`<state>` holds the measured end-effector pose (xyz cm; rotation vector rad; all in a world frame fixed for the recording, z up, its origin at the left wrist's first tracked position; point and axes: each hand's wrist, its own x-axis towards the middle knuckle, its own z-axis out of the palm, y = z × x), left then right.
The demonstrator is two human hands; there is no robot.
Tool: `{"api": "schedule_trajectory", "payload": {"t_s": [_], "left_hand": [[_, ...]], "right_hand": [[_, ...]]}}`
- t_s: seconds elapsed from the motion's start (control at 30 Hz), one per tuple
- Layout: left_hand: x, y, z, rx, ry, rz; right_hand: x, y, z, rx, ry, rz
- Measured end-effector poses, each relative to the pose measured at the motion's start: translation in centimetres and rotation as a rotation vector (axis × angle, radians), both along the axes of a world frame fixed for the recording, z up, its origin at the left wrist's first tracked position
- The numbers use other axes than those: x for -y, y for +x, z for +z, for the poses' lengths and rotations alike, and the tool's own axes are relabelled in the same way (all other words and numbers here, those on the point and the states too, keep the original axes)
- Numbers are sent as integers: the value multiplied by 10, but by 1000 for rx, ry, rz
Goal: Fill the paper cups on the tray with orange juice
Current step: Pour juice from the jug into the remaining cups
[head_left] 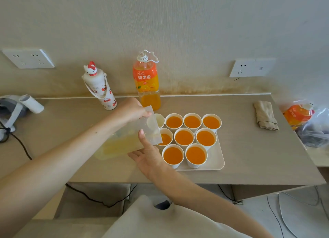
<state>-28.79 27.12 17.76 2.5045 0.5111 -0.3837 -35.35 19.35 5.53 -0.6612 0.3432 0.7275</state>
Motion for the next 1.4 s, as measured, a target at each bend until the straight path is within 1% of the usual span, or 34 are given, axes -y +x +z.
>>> {"api": "schedule_trajectory", "payload": {"t_s": [0.33,0.53,0.97,1.4], "left_hand": [[1,0,1,9,21,-6],[1,-2,1,19,-32,5],[-4,-1,-5,31,27,-5],[-7,5,-10,25,41,-11]], "right_hand": [[-2,1,-4,-7,-10,-1],[-3,1,-2,-9,-12,-4],[0,-2,-2,-4,-13,9],[-1,0,-4,10,-7,5]]}}
